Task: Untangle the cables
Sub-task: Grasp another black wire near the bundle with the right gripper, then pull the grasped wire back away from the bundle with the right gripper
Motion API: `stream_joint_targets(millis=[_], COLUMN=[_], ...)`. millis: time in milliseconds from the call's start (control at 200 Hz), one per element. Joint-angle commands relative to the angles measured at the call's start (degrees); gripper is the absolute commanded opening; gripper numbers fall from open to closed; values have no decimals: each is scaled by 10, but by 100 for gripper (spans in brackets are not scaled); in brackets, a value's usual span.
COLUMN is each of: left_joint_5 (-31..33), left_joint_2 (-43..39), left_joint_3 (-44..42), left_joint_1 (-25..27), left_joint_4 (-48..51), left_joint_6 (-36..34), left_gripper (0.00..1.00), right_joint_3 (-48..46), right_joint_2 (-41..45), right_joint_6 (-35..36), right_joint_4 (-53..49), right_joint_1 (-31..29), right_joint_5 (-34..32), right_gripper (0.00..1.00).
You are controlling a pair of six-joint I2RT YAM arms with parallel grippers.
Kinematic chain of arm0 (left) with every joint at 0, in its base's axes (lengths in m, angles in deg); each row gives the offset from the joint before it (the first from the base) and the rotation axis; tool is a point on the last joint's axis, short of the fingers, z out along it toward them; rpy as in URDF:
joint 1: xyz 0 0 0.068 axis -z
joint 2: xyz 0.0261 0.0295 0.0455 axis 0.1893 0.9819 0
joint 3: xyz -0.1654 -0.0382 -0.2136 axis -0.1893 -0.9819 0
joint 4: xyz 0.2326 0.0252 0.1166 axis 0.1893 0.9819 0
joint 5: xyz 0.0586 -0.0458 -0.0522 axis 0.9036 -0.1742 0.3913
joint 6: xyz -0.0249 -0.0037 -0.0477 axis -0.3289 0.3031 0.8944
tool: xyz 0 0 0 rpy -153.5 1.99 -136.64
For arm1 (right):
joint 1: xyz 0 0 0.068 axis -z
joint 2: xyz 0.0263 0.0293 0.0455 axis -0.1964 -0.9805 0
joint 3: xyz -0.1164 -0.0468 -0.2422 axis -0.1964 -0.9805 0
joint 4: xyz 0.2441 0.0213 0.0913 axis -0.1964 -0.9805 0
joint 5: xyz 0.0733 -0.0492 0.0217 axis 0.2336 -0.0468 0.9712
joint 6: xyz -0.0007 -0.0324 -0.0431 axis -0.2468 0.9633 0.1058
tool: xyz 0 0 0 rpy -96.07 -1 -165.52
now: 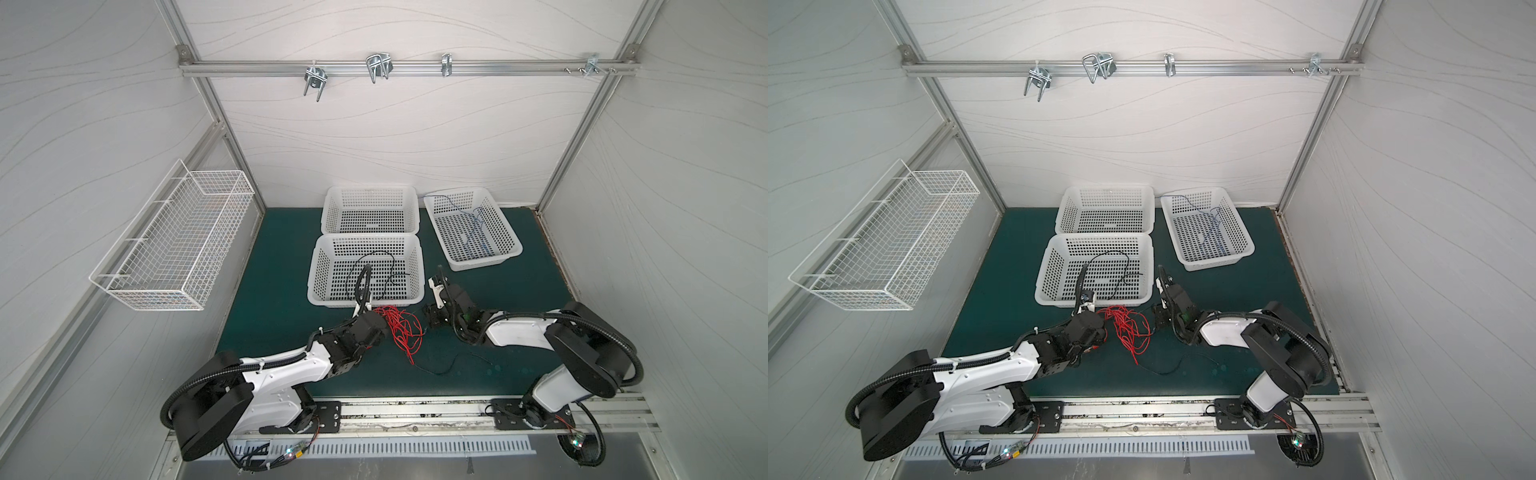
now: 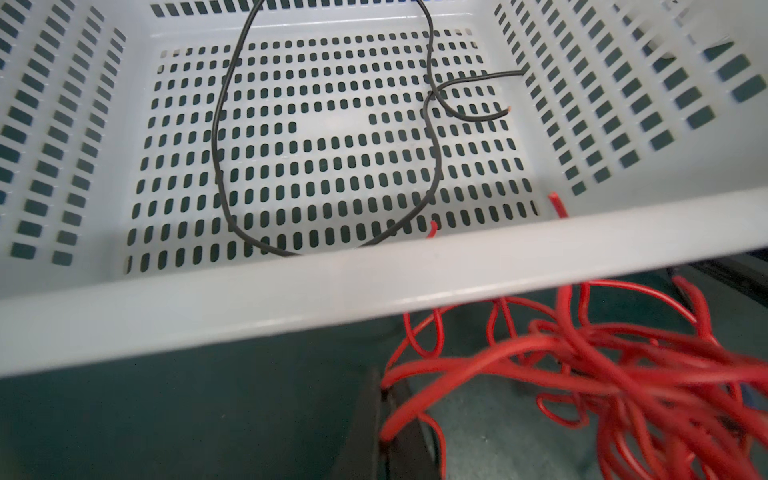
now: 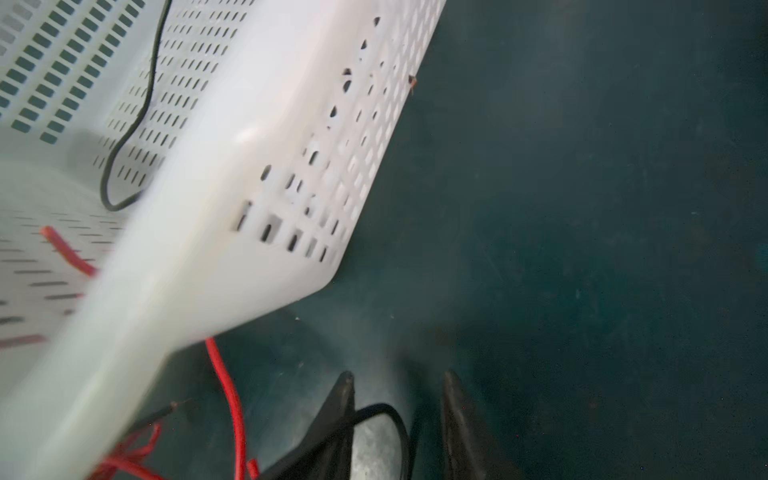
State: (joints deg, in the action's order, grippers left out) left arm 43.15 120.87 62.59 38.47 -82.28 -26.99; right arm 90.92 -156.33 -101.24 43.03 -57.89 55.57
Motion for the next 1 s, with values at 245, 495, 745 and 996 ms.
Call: stream_joint_targets(millis=[245, 495, 745, 996], left_joint_5=[7, 6, 11, 14], left_joint_2=[1, 8, 2, 6], left_joint_3=[29, 33, 30, 32], left_joint_1=[-3, -3, -3, -3], left_joint_4=[1, 1, 2, 0], left_joint_6=[2, 1, 2, -2], left_gripper=[0, 0, 0, 0], right_joint_3=[-34, -24, -44, -78], right_joint_2=[-2, -35, -3, 115], right_joint_6=[-7, -8, -9, -4], right_joint_4=[108, 159, 151, 66], right_joint_1=[-5, -5, -5, -5], right_joint_5=[-27, -22, -45, -94], right_gripper=[42, 35, 6, 0])
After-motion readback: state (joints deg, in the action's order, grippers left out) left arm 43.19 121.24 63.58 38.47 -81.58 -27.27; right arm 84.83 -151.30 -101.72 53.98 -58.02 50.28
